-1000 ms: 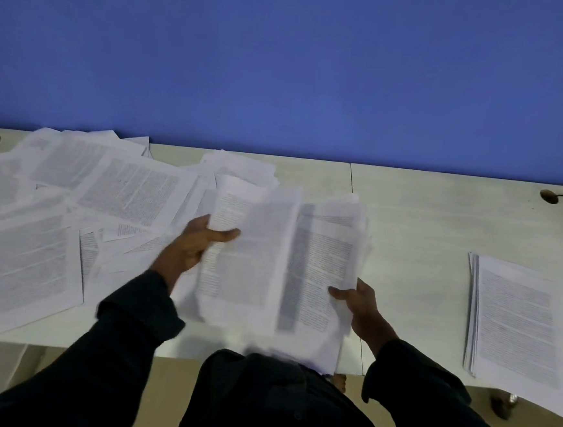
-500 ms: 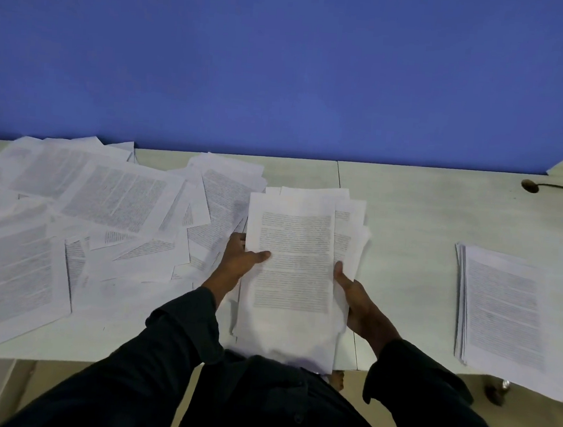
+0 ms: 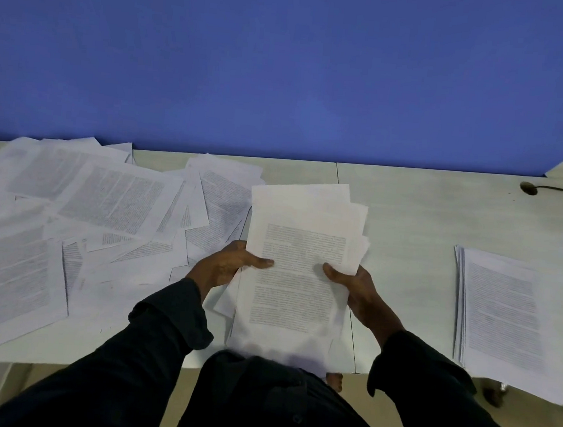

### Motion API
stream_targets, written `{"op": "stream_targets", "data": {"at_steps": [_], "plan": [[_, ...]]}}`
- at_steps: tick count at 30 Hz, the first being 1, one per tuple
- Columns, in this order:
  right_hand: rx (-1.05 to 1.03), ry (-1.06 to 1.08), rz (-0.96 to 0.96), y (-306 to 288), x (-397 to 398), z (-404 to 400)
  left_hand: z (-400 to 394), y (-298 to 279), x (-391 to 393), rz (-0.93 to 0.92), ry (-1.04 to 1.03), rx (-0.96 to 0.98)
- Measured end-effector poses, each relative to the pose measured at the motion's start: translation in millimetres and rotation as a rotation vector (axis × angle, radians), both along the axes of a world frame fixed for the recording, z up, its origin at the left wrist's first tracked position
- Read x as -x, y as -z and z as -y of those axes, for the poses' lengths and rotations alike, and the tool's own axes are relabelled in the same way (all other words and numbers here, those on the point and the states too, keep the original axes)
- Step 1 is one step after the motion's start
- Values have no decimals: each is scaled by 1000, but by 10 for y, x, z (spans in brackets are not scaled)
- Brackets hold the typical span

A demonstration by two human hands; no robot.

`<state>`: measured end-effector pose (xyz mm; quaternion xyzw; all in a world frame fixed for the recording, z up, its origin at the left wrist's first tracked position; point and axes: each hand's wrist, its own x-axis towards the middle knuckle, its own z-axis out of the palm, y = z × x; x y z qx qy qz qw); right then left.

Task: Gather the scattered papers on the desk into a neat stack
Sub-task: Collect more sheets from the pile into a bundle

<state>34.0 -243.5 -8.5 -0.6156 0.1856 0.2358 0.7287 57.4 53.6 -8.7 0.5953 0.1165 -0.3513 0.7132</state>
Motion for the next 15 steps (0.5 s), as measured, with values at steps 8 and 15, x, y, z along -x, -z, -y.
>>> {"op": "stream_targets", "data": {"at_steps": [8,15], "plan": [[204,-199,-129,300,311,-76,209,401,489,-144,169,-169],[454,-8,-22,229,8,-69,111,192,24,65,180,-479]]}}
